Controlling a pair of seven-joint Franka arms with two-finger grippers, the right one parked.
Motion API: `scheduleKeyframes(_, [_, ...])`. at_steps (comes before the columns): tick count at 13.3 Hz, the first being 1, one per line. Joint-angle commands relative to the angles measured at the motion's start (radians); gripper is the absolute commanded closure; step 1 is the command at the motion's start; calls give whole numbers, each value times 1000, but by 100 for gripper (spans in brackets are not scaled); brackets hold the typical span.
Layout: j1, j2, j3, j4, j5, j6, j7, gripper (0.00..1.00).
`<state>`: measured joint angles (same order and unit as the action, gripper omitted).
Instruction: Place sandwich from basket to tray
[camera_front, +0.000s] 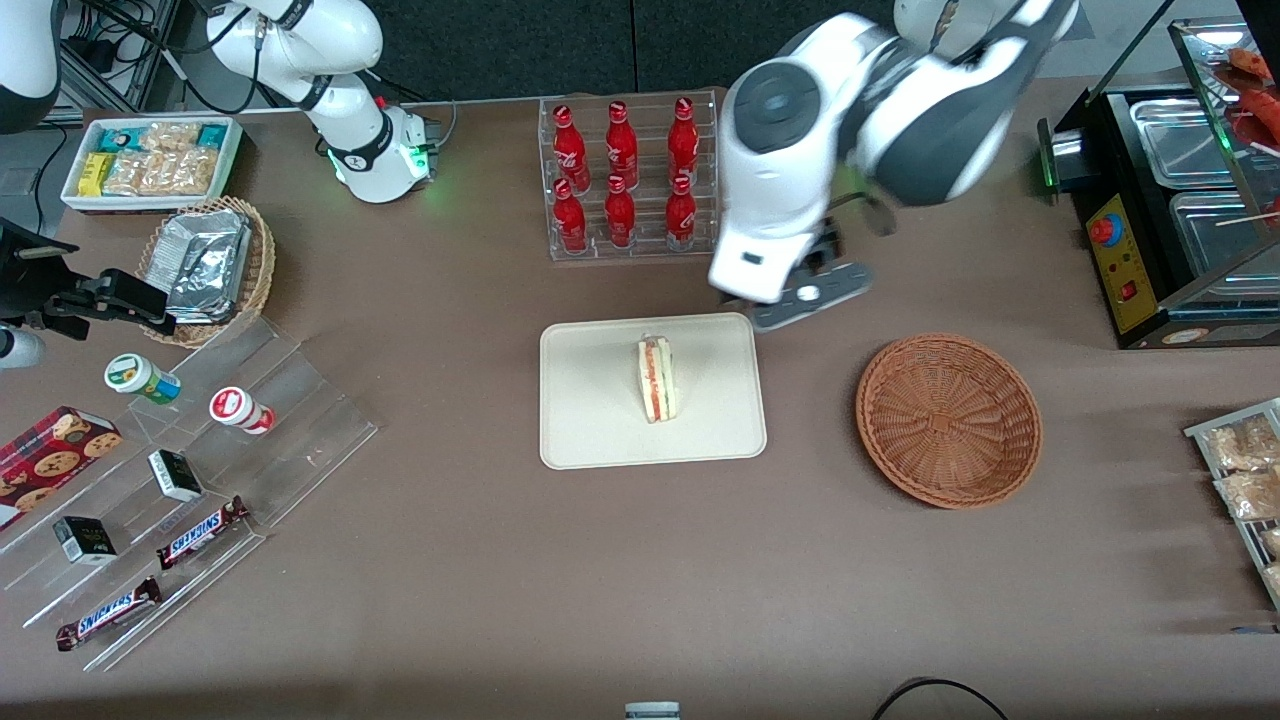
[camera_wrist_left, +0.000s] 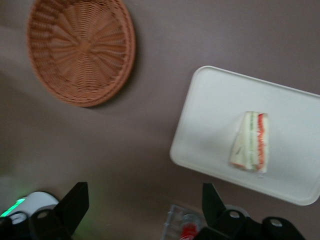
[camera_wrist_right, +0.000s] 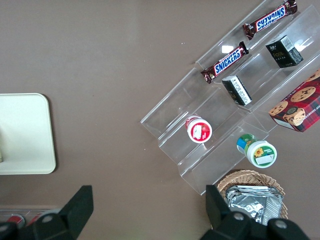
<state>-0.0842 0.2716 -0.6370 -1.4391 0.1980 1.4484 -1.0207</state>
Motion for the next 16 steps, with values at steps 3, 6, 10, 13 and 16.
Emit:
scheduleKeyframes(3, [43,-141,188,17,-98,-128,362,0])
scheduleKeyframes(6, [32,-189,351,16,-144,-178,584,0])
scheduleKeyframes(10, [40,-221,499,11,-146,-218,815,0])
scheduleKeyframes(13, [34,-249,601,-10,-147,-238,990,0])
scheduleKeyframes(16, [32,-243,623,-4,-144,-237,1005,0])
